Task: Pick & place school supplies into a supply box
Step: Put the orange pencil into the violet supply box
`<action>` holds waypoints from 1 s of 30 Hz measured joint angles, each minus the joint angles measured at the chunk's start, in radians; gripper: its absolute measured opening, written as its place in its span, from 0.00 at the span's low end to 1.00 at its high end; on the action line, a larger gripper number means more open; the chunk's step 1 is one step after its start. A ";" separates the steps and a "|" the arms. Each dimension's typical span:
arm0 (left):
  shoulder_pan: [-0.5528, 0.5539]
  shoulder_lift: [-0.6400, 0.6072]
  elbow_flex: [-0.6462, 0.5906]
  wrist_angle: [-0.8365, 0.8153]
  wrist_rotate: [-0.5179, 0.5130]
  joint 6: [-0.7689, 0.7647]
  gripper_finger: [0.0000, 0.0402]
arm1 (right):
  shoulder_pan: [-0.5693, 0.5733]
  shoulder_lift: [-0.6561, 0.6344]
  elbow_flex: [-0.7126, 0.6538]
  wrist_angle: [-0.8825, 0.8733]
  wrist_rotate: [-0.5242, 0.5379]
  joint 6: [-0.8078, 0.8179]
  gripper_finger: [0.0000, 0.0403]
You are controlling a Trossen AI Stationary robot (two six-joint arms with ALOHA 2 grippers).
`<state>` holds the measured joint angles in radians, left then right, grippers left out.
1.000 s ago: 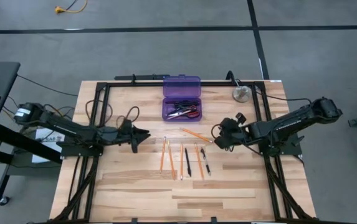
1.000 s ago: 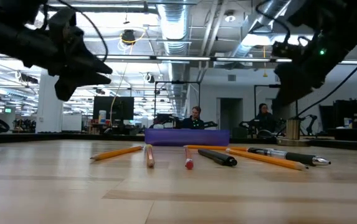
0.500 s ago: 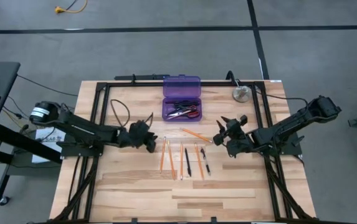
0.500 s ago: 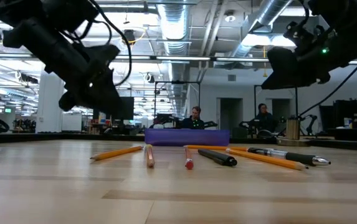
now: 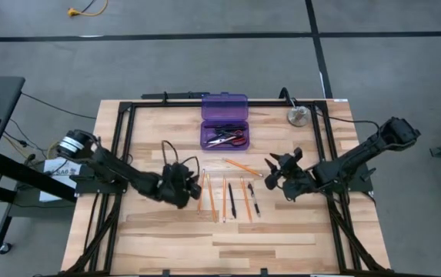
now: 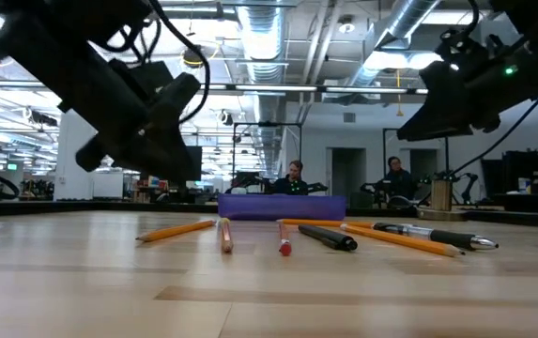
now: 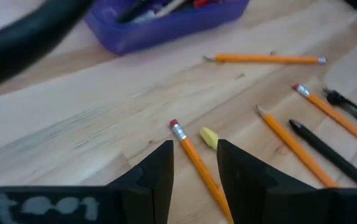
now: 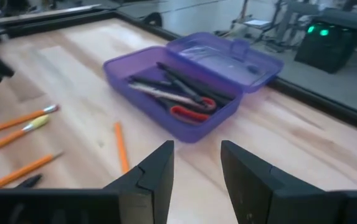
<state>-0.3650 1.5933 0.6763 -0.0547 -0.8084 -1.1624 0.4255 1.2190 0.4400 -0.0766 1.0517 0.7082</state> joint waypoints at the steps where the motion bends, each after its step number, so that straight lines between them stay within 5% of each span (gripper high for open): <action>1: -0.020 0.016 0.023 -0.038 -0.033 -0.036 0.27 | 0.010 0.000 0.000 0.000 -0.003 0.000 0.31; 7: -0.102 0.138 0.209 -0.311 -0.104 -0.258 0.27 | 0.072 0.000 0.000 -0.001 -0.010 0.000 0.31; 13: -0.112 0.229 0.384 -0.551 0.044 -0.353 0.27 | 0.111 0.000 0.000 -0.017 -0.048 0.000 0.31; 21: -0.060 0.242 0.548 -0.760 0.252 -0.307 0.27 | 0.120 0.000 0.000 -0.035 -0.060 0.000 0.31; 30: 0.033 0.242 0.589 -0.769 0.432 -0.160 0.27 | 0.119 0.000 0.000 -0.054 -0.060 0.000 0.31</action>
<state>-0.3317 1.8351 1.2652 -0.8240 -0.3760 -1.3219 0.5449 1.2190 0.4400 -0.1303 0.9916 0.7080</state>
